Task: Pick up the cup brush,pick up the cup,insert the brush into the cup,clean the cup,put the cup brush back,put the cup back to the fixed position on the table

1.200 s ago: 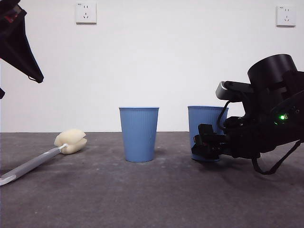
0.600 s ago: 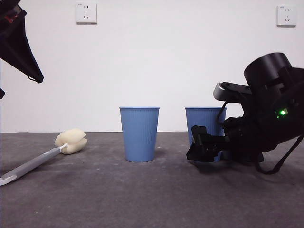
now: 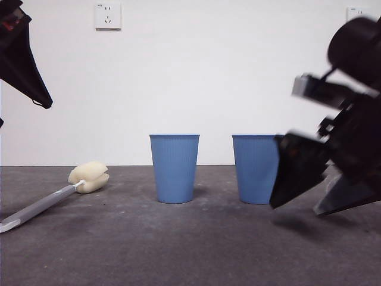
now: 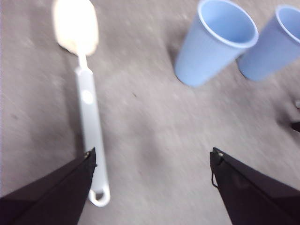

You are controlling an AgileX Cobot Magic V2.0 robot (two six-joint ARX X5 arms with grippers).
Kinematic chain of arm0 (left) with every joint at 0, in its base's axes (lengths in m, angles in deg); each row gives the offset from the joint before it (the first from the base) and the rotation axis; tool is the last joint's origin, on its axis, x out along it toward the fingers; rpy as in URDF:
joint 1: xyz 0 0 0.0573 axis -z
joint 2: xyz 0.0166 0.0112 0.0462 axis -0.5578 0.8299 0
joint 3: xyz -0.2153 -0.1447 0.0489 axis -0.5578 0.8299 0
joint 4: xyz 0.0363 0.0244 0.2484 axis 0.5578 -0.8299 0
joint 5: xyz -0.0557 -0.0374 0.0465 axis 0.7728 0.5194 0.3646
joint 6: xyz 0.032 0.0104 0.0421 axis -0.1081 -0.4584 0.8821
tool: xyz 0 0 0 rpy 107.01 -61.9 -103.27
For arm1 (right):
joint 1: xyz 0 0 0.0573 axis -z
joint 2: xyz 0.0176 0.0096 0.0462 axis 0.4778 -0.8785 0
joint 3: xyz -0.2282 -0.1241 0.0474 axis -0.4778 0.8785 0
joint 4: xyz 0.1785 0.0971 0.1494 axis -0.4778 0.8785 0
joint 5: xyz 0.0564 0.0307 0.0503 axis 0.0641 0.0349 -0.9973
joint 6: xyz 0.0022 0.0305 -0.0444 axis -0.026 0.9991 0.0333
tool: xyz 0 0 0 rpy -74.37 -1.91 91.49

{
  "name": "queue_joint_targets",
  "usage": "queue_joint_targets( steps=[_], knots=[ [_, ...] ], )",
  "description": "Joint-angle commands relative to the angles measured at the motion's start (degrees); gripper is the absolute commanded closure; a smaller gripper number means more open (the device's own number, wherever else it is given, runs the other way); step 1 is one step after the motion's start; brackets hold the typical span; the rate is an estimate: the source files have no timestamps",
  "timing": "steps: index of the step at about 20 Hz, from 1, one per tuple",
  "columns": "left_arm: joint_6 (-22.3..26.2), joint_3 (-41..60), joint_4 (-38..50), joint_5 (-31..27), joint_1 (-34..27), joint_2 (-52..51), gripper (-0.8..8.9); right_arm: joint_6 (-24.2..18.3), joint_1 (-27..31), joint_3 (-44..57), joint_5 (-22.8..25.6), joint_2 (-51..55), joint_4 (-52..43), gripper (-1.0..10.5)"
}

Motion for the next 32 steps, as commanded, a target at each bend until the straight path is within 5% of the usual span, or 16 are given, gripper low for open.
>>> queue_joint_targets(
  steps=[1, 6, 9, 10, 12, 29, 32],
  knots=[
    [0.7, 0.5, -1.2, 3.1, 0.1, -0.1, 4.04, 1.8, -0.1, 0.4, -4.3, 10.1, 11.3, 5.1],
    [0.7, 0.5, -4.6, 11.8, 0.1, -0.1, 4.05, 1.8, -0.1, -1.2, -9.6, 31.8, 34.3, 5.2],
    [0.7, 0.5, -5.3, 19.2, 0.1, -0.2, 4.14, 1.8, -0.1, -5.2, -9.7, 39.1, 39.7, 6.6],
    [0.7, 0.5, -5.3, 21.8, 0.1, -0.2, 4.8, 1.4, -0.1, -7.2, -9.4, 40.8, 42.4, 7.2],
    [0.7, 0.3, -5.2, 24.9, 0.1, -0.2, 8.19, -0.2, -0.1, -10.2, -7.6, 41.8, 46.5, 9.3],
    [0.7, -10.8, -5.2, 24.8, 0.1, 0.0, 8.18, -1.4, -0.1, -11.9, 6.8, 41.6, 51.0, 9.5],
    [12.7, -13.7, -3.0, 20.0, 0.0, 0.1, 8.18, -1.4, -0.1, -11.9, 7.1, 41.6, 51.0, 9.5]
  ],
)
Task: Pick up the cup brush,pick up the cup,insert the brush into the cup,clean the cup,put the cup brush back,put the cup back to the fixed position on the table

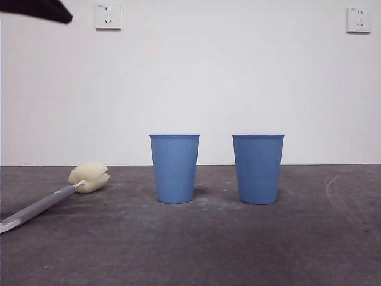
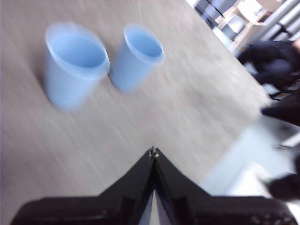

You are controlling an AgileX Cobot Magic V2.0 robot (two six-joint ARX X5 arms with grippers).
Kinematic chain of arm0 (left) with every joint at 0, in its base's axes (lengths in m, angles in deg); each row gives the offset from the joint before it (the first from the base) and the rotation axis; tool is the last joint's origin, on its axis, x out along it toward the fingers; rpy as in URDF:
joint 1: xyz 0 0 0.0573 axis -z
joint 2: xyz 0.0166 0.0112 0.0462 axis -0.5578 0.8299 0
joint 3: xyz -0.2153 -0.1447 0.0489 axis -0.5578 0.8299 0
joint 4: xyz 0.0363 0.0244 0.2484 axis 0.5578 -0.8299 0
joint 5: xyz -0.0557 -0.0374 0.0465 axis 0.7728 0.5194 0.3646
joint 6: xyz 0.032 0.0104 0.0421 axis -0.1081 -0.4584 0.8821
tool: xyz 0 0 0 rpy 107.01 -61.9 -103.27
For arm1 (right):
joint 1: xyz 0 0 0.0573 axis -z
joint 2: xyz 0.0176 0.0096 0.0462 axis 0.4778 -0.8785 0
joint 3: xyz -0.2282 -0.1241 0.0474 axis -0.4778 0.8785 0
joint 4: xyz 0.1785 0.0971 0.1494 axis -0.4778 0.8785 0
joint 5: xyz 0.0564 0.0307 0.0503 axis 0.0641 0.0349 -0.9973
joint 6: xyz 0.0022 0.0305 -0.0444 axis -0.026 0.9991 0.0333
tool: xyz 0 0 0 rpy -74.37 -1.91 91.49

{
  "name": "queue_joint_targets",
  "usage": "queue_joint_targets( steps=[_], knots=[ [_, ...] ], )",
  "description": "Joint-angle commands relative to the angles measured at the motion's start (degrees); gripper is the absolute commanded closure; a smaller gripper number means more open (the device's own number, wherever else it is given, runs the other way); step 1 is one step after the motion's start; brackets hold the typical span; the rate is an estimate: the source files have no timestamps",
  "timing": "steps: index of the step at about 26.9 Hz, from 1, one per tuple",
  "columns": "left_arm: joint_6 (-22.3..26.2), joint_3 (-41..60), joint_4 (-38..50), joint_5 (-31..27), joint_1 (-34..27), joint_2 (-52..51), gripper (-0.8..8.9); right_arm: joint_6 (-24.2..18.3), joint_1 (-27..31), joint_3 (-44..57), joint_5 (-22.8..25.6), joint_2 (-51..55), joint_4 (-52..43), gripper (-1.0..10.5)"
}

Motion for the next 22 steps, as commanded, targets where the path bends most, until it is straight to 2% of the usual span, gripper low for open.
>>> queue_joint_targets(
  steps=[1, 4, 6, 9, 13, 22],
  knots=[
    [14.3, -0.7, 4.7, -4.4, 0.0, 0.1, 8.18, -0.3, -0.1, 0.1, 0.0, 0.0, -0.3, 9.5],
    [25.3, -0.5, 13.1, -18.7, -0.8, -1.7, 8.18, -0.3, -0.1, 0.1, 0.0, 0.0, -0.3, 9.5],
    [29.3, -0.1, 18.1, -23.9, -4.8, -2.4, 8.18, -0.3, -0.1, 0.1, 0.0, 0.0, -0.3, 9.5],
    [29.0, 4.2, 23.8, -22.8, -12.1, -7.2, 8.18, -0.3, -0.1, 0.1, 0.0, 0.0, -0.3, 9.5],
    [28.9, 11.8, 28.9, -22.9, -18.2, -13.1, 8.18, -0.3, -0.1, 0.1, 0.0, -0.4, -0.2, 9.5],
    [28.7, 28.5, 29.6, -23.3, -22.8, -28.9, 8.18, -0.3, -0.1, 0.1, 0.1, -0.7, -0.3, 9.5]
  ],
)
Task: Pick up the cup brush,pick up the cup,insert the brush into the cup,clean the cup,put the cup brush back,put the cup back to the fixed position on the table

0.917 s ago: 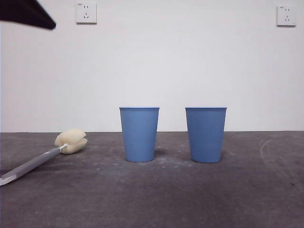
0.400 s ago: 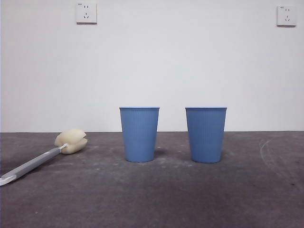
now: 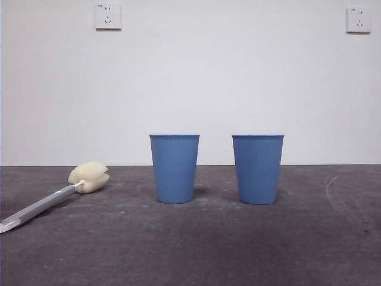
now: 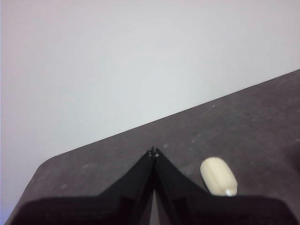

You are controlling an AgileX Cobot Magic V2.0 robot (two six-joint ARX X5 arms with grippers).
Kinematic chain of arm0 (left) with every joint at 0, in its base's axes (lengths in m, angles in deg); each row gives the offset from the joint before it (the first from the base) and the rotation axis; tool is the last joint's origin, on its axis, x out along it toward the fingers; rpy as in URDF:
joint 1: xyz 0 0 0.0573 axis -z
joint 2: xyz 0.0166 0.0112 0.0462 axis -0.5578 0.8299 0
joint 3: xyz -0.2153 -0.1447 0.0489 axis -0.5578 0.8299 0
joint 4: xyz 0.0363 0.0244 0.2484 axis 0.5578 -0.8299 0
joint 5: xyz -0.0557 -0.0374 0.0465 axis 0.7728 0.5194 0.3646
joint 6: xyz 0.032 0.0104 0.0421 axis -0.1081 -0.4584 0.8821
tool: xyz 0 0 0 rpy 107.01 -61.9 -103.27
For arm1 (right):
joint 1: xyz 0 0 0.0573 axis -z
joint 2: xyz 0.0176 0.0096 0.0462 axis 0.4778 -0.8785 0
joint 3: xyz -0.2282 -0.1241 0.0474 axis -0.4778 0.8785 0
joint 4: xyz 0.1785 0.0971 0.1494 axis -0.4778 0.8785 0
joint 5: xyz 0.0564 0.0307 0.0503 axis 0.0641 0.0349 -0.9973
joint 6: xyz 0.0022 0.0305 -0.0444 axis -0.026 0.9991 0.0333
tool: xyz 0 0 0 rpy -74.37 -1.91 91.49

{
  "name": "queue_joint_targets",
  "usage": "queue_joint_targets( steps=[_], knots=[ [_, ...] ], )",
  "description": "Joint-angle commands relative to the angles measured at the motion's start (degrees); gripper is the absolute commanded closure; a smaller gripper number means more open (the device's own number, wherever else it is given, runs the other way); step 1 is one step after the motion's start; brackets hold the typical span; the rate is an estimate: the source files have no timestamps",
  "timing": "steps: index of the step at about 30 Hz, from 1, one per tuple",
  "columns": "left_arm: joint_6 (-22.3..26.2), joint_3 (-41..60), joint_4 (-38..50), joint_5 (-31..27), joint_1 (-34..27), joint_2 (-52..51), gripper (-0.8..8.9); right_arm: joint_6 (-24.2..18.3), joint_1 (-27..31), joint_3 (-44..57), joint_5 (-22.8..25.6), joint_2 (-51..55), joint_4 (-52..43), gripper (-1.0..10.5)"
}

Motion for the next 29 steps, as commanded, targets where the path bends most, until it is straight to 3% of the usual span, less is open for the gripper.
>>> queue_joint_targets(
  steps=[1, 12, 18, 22, 29],
  knots=[
    [0.6, 4.6, 0.1, -0.2, -0.5, -3.5, 8.18, -0.3, -0.1, 0.1, 0.1, -0.1, -0.3, 9.5],
    [-4.5, 18.8, -0.5, -0.3, -0.6, -14.9, 8.18, -0.3, -0.1, 0.1, 0.1, -0.1, -0.3, 9.5],
    [-7.6, 19.2, -11.1, -0.2, -0.6, -19.8, 8.17, -0.3, -0.1, 0.1, 0.1, -0.1, -0.3, 9.5],
    [-11.7, 19.2, -10.1, 1.2, -0.5, -19.7, 8.17, -0.3, -0.1, 0.1, 0.0, -0.1, -0.3, 9.5],
    [-11.6, 19.2, -10.2, 1.4, -0.7, -18.9, 8.17, -0.3, -0.1, 0.1, 0.1, -0.1, -0.3, 9.5]
  ],
)
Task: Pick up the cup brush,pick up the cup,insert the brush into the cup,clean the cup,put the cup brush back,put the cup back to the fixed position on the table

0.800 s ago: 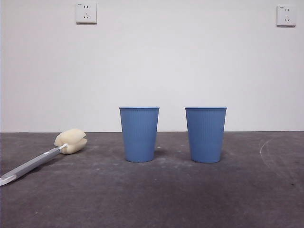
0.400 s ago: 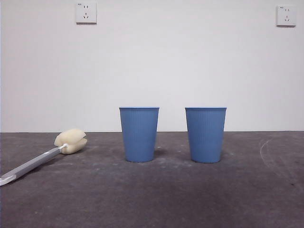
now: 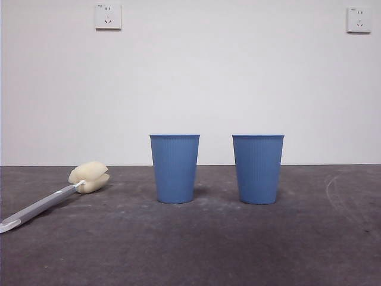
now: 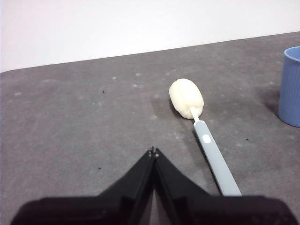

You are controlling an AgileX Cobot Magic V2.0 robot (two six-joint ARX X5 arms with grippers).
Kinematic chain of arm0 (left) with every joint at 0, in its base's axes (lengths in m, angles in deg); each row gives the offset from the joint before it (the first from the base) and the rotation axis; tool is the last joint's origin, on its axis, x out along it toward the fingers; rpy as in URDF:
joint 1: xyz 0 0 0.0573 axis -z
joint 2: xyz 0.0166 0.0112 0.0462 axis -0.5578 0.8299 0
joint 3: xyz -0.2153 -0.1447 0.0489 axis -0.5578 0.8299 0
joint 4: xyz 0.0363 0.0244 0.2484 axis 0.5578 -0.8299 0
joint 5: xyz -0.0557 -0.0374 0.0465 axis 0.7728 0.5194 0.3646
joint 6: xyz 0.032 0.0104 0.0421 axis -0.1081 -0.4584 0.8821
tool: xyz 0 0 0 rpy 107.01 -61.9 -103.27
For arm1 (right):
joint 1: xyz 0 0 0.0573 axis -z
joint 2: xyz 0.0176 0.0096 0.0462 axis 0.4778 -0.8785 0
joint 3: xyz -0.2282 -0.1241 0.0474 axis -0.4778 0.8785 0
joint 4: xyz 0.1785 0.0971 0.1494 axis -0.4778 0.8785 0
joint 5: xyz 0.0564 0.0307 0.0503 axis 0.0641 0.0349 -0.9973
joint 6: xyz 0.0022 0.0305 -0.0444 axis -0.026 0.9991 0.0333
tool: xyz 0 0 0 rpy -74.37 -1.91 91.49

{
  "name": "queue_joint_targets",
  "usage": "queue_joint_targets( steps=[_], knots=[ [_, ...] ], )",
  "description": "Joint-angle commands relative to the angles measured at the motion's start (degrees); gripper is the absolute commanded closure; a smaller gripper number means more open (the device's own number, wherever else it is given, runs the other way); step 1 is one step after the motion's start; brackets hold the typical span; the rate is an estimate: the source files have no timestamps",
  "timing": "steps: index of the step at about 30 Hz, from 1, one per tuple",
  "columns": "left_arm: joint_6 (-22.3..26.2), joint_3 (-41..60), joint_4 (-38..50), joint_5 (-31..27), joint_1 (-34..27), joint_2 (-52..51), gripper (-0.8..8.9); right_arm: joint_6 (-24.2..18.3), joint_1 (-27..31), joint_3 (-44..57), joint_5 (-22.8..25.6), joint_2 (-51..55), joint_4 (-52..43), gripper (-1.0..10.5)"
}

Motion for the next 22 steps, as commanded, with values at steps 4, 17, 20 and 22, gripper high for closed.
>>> queue_joint_targets(
  steps=[4, 17, 20, 22],
  knots=[
    [-0.7, 0.4, 0.4, 0.4, -0.2, 1.1, 8.17, -0.3, -0.1, 0.1, 0.1, 0.0, -0.3, 9.5],
    [-0.7, 0.4, 0.4, 0.4, -0.2, 4.6, 8.17, -3.5, 2.0, 0.1, 5.2, 4.2, -0.8, 9.5],
    [-0.7, 0.4, 0.4, 0.4, -0.2, 5.3, 8.17, -4.8, 6.4, 0.2, 2.7, 8.5, -3.7, 9.5],
    [-0.7, 0.4, 0.4, 0.4, -0.2, 5.9, 8.17, -5.1, 9.9, 0.7, 2.1, 11.7, -7.6, 9.5]
  ],
)
